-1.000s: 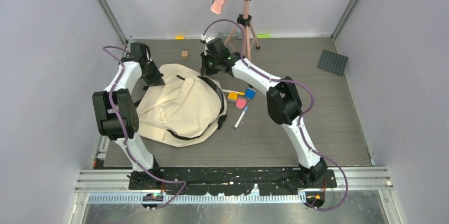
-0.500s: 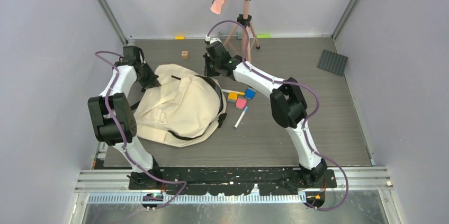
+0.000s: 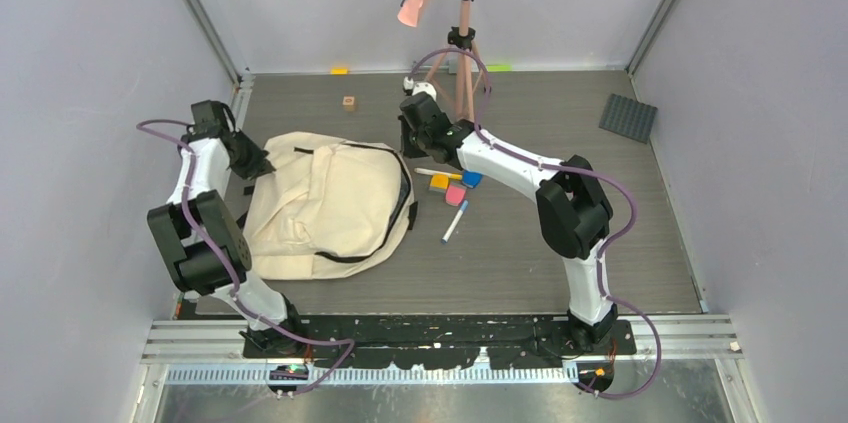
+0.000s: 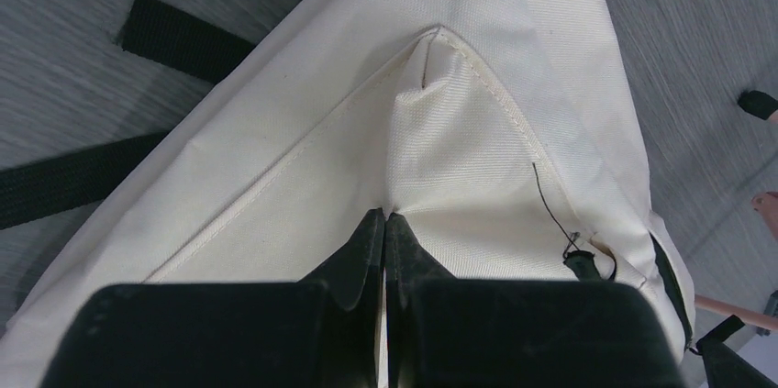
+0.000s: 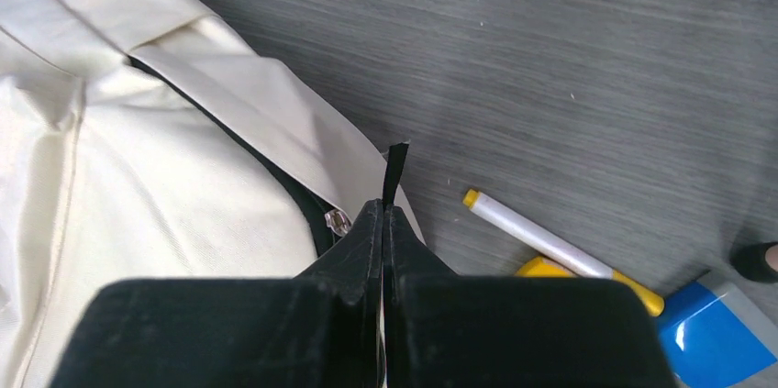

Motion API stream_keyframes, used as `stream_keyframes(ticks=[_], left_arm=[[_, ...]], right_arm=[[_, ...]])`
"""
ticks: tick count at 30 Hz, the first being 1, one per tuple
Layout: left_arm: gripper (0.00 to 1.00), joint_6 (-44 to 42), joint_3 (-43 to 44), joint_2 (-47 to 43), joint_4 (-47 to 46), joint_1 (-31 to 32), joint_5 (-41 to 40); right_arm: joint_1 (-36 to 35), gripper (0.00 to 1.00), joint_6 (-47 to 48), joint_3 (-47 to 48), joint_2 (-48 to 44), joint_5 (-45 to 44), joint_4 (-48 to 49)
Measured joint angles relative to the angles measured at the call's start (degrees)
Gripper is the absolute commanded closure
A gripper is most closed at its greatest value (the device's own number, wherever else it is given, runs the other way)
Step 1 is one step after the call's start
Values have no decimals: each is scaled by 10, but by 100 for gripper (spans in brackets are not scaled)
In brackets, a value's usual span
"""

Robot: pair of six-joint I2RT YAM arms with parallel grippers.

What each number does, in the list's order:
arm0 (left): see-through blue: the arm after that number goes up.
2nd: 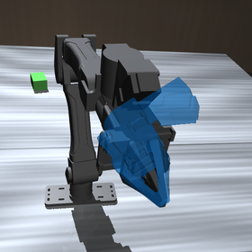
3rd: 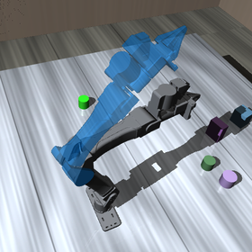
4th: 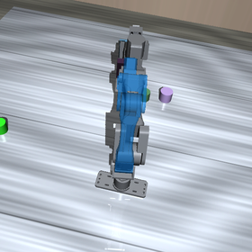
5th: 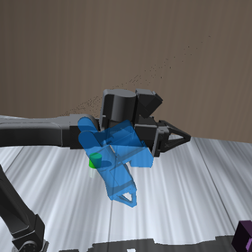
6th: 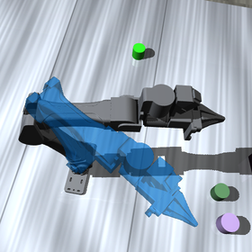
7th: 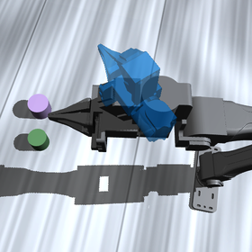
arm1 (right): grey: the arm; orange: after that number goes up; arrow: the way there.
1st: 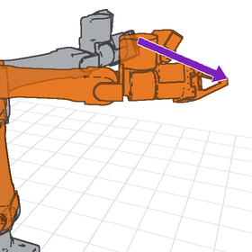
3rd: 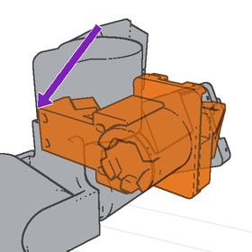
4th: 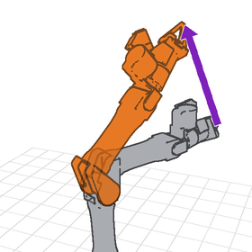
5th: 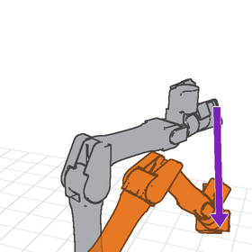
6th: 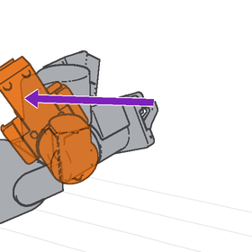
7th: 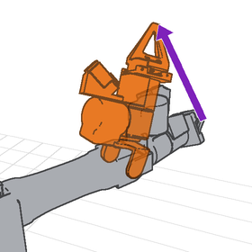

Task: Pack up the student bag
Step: Zip the student bag at the center of the board.

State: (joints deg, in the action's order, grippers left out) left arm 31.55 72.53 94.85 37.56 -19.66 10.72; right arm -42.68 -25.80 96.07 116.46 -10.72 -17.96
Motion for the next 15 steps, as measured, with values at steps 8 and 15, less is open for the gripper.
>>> stream_keyframes(ticks=[8,15], left_arm=[[54,-35,-22,-49,2,-17,10],[34,-108,2,-100,0,-6,11]], right_arm=[[-1,99,-9,-23,-5,11,4],[3,99,-9,-22,-5,43,3]])
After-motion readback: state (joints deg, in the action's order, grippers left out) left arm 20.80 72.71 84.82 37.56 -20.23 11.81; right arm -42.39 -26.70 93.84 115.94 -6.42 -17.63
